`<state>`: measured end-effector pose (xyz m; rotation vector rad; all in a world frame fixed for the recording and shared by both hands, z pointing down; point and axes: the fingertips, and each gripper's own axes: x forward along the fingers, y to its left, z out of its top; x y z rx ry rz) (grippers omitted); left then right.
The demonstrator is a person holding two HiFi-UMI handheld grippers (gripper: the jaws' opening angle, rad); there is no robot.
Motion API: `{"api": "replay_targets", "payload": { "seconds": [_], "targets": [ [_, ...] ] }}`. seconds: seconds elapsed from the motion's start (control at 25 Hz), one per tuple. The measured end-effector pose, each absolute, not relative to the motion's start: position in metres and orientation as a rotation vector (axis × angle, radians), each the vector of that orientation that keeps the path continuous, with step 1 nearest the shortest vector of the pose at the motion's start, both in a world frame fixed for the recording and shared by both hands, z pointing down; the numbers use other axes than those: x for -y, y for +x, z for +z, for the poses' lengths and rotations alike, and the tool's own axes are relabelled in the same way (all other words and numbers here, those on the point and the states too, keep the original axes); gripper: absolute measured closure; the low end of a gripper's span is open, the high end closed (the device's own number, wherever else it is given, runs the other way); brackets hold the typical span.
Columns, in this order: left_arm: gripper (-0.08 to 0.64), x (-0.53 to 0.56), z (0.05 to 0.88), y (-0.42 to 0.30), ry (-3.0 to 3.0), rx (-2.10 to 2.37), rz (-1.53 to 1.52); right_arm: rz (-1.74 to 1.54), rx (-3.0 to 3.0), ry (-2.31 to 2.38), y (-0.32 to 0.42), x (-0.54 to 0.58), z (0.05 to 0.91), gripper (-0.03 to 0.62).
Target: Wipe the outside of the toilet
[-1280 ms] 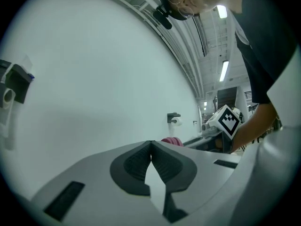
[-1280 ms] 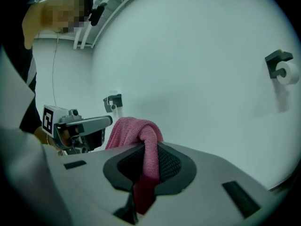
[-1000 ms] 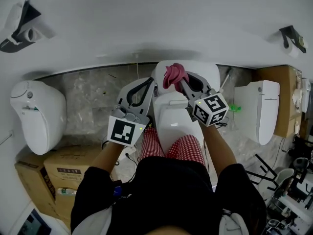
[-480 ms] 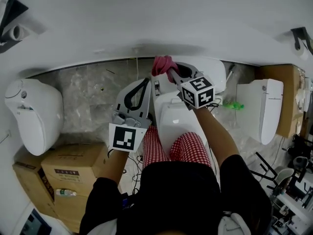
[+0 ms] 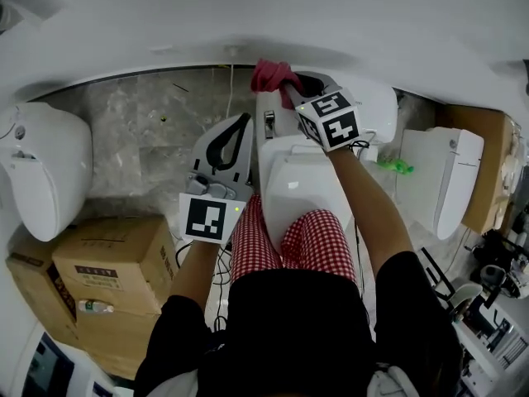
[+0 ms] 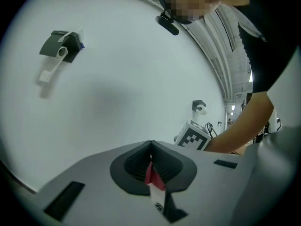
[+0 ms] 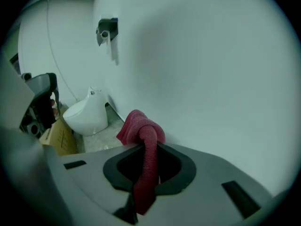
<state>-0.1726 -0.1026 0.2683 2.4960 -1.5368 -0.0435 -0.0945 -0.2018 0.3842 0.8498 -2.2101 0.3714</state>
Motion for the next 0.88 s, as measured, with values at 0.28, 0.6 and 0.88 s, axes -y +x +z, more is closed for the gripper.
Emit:
{"api": "replay_targets", "payload": {
  "seconds": [0.28, 0.6, 0.88],
  "targets": [
    [0.551, 0.089, 0.297, -0.155, 2.420, 1.484, -0.112, 0.062, 2.057, 0.691, -0.094, 0.210, 0.407, 0.537],
    [0.551, 0.071, 0.321, -0.136, 2.415, 1.404, -0.100, -0.010, 2.004, 0.661, -0.087, 0.212, 0.425, 0.537],
    [0.551, 0.076, 0.329, -0.126, 2.414, 1.412, -0.060, -0.004, 2.049, 0.667, -0.081, 0.215, 0.425, 0.537]
  ]
}}
